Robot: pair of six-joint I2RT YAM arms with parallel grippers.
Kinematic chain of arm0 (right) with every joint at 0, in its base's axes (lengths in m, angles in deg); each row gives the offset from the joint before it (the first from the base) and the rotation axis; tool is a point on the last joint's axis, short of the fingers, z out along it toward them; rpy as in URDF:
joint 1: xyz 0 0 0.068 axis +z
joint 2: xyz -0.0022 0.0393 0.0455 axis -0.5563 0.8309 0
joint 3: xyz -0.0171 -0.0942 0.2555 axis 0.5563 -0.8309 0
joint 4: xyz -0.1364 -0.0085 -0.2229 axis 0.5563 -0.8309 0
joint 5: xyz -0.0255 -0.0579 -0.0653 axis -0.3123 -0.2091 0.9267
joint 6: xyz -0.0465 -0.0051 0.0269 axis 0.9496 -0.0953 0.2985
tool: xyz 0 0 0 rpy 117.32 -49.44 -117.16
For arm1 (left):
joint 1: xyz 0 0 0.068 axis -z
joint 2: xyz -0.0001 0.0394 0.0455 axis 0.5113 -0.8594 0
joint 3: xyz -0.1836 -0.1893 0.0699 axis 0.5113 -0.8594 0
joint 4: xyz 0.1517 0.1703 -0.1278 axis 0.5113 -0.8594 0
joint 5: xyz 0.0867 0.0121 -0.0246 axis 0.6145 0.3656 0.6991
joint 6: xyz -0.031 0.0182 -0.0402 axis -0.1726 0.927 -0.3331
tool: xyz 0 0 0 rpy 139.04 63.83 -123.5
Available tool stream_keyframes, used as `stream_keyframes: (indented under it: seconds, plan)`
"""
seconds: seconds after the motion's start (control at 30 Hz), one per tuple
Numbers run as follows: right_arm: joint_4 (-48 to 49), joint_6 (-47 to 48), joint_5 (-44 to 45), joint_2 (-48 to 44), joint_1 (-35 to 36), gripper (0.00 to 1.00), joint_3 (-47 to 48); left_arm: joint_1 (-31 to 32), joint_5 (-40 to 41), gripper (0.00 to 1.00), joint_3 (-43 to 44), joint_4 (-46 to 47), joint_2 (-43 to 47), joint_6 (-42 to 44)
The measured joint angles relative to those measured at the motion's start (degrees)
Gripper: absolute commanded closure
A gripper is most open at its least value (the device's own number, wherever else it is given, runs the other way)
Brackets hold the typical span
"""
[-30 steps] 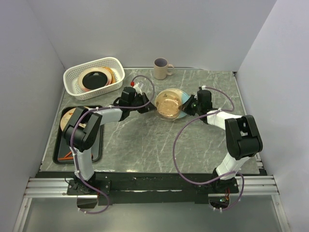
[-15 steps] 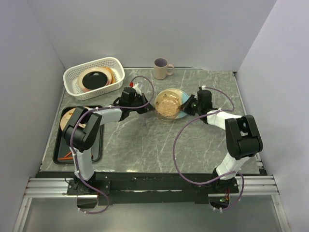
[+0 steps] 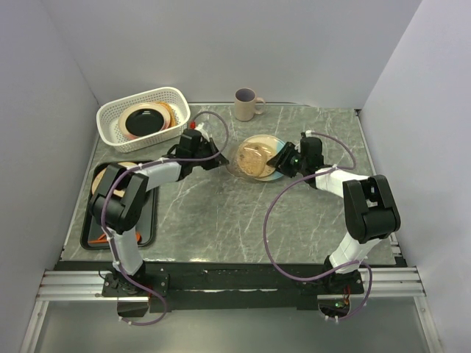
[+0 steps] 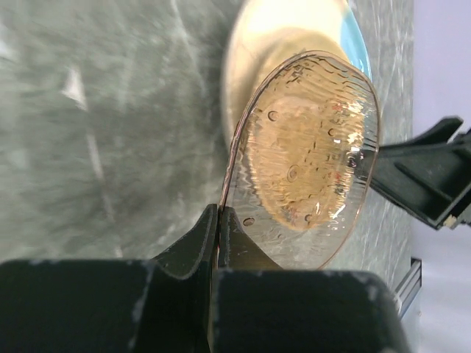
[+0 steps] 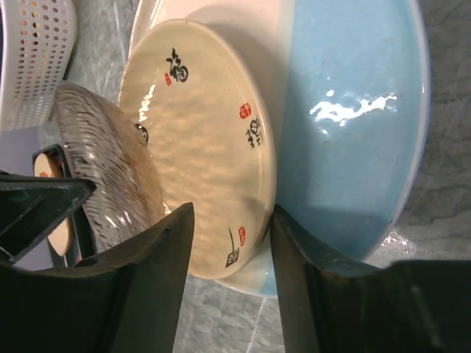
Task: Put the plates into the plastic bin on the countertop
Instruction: Pick up the plate at the center of the board, then place the plate in the plastic bin.
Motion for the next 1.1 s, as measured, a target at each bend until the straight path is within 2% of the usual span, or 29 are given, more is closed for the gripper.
stream_keyframes:
  seconds: [0.27, 0.57, 1.1]
  plan:
    - [1.11, -0.26, -1.42, -0.22, 0.00, 0.29, 0.00, -5.81, 0.13, 0.99, -0.81, -2.23, 5.11, 0.70]
    - [1.25, -0.11, -1.44, -0.52, 0.00, 0.25, 0.00, -13.86, 0.22, 0.99, -1.81, -3.52, 10.38, 1.46]
    - [1.51, -0.33, -2.01, -0.55, -0.02, 0.22, 0.02, -23.45, 0.52, 0.99, -1.81, -7.41, 14.69, 1.49]
